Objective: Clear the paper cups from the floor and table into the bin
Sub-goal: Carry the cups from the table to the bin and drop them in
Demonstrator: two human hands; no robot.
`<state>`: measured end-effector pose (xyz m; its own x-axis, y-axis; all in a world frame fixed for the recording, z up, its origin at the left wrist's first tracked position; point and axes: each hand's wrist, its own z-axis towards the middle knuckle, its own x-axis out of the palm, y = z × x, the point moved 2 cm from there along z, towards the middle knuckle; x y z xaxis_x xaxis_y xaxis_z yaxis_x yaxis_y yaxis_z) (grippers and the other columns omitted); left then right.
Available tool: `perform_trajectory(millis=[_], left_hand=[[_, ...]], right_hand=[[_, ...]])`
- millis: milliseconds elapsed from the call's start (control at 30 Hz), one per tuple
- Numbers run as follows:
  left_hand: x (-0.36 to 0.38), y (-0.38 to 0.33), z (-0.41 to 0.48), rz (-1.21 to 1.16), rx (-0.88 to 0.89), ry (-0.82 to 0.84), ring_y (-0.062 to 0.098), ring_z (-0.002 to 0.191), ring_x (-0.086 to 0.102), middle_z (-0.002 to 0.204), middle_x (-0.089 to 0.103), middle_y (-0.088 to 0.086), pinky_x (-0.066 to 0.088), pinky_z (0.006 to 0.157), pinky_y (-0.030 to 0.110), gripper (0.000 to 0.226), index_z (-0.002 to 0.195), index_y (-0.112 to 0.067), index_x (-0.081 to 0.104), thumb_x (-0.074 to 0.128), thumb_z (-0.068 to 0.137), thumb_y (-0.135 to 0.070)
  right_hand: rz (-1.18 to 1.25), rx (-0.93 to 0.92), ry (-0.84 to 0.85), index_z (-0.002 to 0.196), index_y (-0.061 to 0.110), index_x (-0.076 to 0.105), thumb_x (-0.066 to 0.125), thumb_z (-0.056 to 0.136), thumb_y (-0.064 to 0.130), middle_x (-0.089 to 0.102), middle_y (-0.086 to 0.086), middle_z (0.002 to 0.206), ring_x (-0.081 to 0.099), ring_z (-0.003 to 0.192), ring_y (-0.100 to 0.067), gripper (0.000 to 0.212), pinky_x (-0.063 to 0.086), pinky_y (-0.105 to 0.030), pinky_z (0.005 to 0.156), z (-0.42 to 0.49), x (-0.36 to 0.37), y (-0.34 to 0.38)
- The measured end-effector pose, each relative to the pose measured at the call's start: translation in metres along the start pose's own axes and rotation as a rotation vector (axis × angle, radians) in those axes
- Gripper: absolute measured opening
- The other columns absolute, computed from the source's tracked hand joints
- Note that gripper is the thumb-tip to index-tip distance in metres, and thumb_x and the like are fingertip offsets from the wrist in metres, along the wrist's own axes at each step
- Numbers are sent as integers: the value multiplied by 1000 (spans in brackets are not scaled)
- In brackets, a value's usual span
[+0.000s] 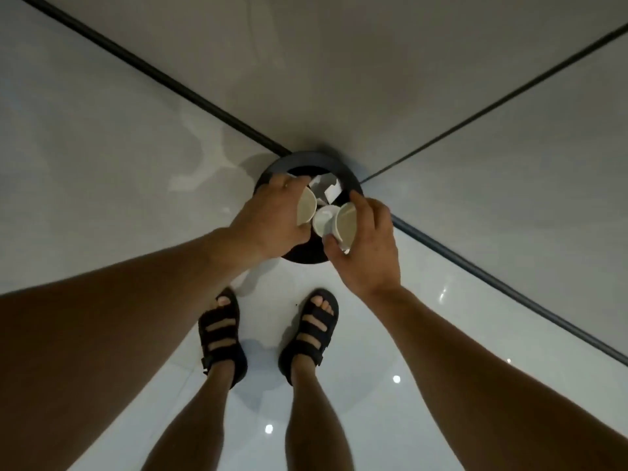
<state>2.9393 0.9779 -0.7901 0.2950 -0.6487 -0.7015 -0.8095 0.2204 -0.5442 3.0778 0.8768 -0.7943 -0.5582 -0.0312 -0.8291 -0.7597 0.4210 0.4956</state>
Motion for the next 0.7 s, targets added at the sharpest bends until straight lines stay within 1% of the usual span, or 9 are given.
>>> perform_trajectory(millis=[100,167,267,400,500,533,600,667,700], left_hand=[[36,26,27,63,59,52,33,129,40,147,33,11,43,98,42,82,147,-16,29,73,78,-29],[53,35,37,96,94,79,33,131,39,146,34,11,43,98,41,81,146,-16,30,72,79,-30],[69,45,46,133,131,108,33,131,37,146,33,10,43,100,46,78,145,-18,30,70,80,-30],[77,56,56,298,185,71,34,129,36,142,37,12,43,97,45,78,143,-17,34,74,77,-30],[81,66,63,439,250,26,35,126,37,137,43,15,41,95,45,76,141,-13,37,74,77,-32],[83,69,64,481,286,9,35,127,36,137,43,15,39,98,46,75,141,-12,38,72,77,-34],[92,74,66,561,361,-32,36,134,31,141,41,16,29,106,50,73,141,-9,38,64,80,-39],[102,81,66,626,391,-61,34,142,19,150,32,16,17,113,53,76,146,-7,31,53,84,-46],[106,86,66,648,392,-72,34,145,14,154,26,16,13,115,53,78,148,-8,26,48,86,-49]], right_hand=[[-30,-16,-46,144,13,39,74,81,38,45,-11,138,48,120,-28,77,49,-41,97,18,42,-22],[-68,-18,-82,144,12,41,74,81,38,47,-12,137,49,120,-28,76,48,-40,97,26,59,-35],[-58,-2,-116,143,12,42,75,80,40,48,-12,137,50,121,-29,76,46,-38,98,37,78,-48],[-69,-35,-95,143,14,41,75,79,43,46,-11,138,49,121,-27,78,47,-35,98,44,97,-58],[-117,-93,-132,144,13,41,72,81,43,46,-12,140,47,125,-30,76,45,-41,102,45,105,-63],[-141,-113,-147,145,13,40,69,83,45,45,-13,143,45,128,-32,75,42,-44,106,45,107,-65],[-215,-144,-153,149,13,34,61,87,50,38,-14,151,34,140,-34,77,28,-50,115,45,111,-69],[-307,-157,-100,154,16,24,55,88,55,25,-13,159,17,148,-34,82,14,-51,118,45,115,-73],[-346,-154,-65,155,18,19,54,88,57,19,-12,161,11,149,-33,86,9,-52,118,45,118,-74]])
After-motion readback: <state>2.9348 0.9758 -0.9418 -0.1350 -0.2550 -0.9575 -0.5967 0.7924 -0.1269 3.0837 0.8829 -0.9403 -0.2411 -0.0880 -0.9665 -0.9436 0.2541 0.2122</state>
